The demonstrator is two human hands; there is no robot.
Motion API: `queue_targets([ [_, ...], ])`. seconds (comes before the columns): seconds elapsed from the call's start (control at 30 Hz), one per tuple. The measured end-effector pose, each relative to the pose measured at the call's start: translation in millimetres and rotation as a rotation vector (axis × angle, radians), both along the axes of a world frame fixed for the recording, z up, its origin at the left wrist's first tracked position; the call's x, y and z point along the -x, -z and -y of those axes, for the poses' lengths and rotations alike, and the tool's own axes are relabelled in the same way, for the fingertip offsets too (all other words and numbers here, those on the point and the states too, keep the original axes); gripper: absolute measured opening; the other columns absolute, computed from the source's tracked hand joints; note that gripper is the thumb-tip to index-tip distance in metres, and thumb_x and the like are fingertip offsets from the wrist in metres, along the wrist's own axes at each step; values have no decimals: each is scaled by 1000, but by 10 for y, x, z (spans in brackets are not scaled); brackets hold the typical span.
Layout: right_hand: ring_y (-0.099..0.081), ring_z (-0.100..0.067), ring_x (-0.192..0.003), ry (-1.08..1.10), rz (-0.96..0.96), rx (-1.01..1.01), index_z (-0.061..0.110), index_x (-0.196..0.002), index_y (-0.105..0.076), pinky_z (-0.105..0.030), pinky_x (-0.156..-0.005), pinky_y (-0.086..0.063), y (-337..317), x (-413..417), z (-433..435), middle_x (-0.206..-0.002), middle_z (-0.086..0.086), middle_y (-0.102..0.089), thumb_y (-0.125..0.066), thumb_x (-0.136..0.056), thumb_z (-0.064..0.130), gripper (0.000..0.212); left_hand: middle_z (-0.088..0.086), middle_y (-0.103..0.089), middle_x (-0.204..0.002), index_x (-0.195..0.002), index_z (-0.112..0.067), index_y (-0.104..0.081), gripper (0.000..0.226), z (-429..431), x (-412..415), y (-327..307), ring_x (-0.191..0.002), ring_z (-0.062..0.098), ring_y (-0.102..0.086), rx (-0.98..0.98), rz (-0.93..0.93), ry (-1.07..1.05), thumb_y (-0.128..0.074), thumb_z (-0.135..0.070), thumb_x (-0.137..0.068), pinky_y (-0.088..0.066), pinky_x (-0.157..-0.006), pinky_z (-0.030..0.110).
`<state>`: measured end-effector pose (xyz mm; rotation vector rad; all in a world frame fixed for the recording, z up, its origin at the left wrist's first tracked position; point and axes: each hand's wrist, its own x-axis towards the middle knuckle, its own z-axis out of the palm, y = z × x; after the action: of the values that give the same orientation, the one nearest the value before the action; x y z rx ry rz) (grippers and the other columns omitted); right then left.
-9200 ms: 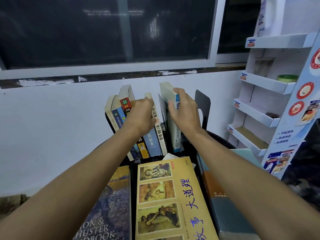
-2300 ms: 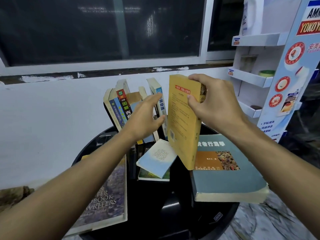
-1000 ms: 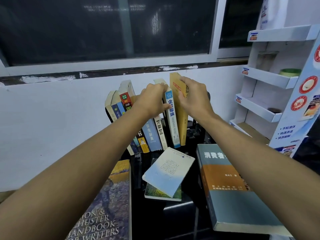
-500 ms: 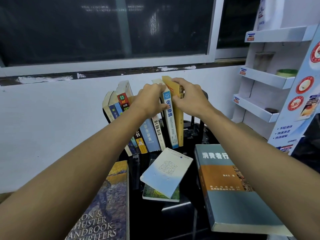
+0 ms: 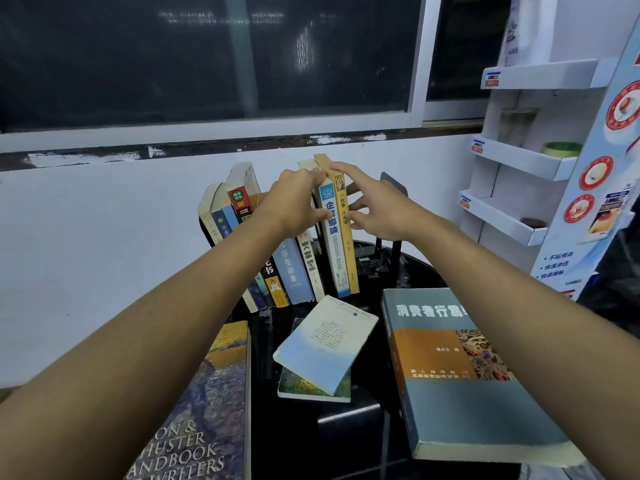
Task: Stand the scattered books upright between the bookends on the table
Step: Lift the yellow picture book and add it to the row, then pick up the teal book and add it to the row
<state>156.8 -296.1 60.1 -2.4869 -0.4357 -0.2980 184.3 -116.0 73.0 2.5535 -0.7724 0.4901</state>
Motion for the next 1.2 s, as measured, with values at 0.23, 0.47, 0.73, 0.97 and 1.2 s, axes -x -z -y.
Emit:
queue_targets([
  [0.23,-62,-17,-107,4,32,40,42,-156,-12,-26,-79,-57,24,-21,21,-124,6,-53,-61,-98,5,84,4,-72,-121,-120,-18,-67,35,7,11,-1,-108,23,-65,-1,-1,1,-77,-29,-89,-45,-78,25],
  [0.47,-62,-22,-120,-21,-22,110,39,-157,0,-35,-94,-53,-14,41,91,-145,-5,-50,-64,-98,16,90,4,-70,-123,-131,-15,-61,43,25,121,-70,-94,10,-58,21,-73,13,-73,-27,-92,-35,-57,10],
  [0.73,-55,-14,-122,-7,-10,249,34,-158,-14,-30,-97,-48,5,286,424,-148,-1,-48,-65,-95,40,81,5,-46,-153,-154,-15,-37,71,1,364,-50,-138,20,-46,24,-58,69,-71,-32,-94,-33,-99,21],
  [0.97,-51,-11,-126,28,-30,337,32,-155,-28,-24,-99,-40,124,671,808,-149,3,-48,-62,-97,43,68,1,-40,-155,-154,-21,-39,70,86,635,144,-141,18,-40,67,-16,140,-70,-36,-93,-35,-118,35],
  [1.2,-49,-9,-125,118,-88,441,32,-149,-39,-30,-106,-40,325,1082,1207,-144,10,-47,-53,-96,58,61,-5,-62,-135,-140,-19,-59,53,286,850,582,-110,6,-62,-64,-273,219,-70,-41,-93,-56,-97,33],
])
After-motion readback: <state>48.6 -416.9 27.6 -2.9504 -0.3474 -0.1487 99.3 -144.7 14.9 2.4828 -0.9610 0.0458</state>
